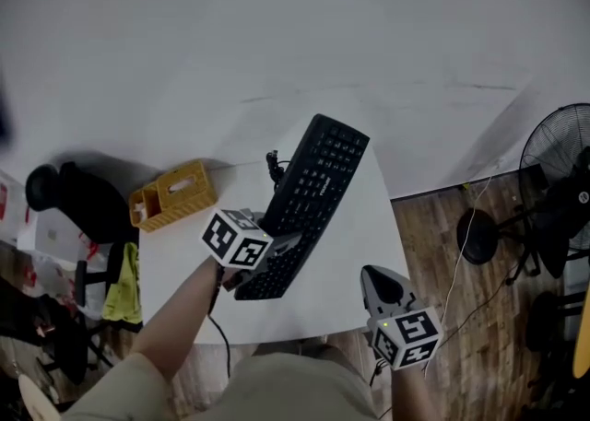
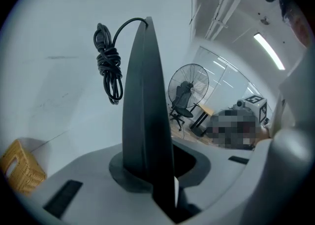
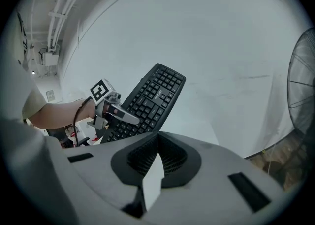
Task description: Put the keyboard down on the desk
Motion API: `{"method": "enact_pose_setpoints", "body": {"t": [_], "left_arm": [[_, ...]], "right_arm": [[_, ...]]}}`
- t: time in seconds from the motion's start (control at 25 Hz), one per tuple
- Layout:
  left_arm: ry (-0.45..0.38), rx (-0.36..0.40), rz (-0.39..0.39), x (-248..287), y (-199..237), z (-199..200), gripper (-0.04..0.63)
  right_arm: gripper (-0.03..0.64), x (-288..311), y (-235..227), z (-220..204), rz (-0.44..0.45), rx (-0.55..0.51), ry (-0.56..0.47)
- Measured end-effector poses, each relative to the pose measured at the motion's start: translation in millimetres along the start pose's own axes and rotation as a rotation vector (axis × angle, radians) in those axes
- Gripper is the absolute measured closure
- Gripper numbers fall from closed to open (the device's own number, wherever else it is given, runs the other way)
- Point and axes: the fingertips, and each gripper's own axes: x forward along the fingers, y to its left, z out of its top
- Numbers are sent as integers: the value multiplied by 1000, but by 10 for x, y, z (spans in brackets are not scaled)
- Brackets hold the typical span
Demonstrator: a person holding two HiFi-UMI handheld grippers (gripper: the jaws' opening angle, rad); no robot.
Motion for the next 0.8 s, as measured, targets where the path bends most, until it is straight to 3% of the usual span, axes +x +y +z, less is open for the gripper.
{"method": "enact_pose_setpoints", "body": {"t": [0.44, 0.8], "left_arm": [[209, -25, -140, 780, 533, -409, 503], [374, -132, -220, 1132, 887, -835, 502]], "right_arm": [[592, 521, -248, -359, -33, 85, 105], [591, 816, -398, -705, -40, 163, 187]]}}
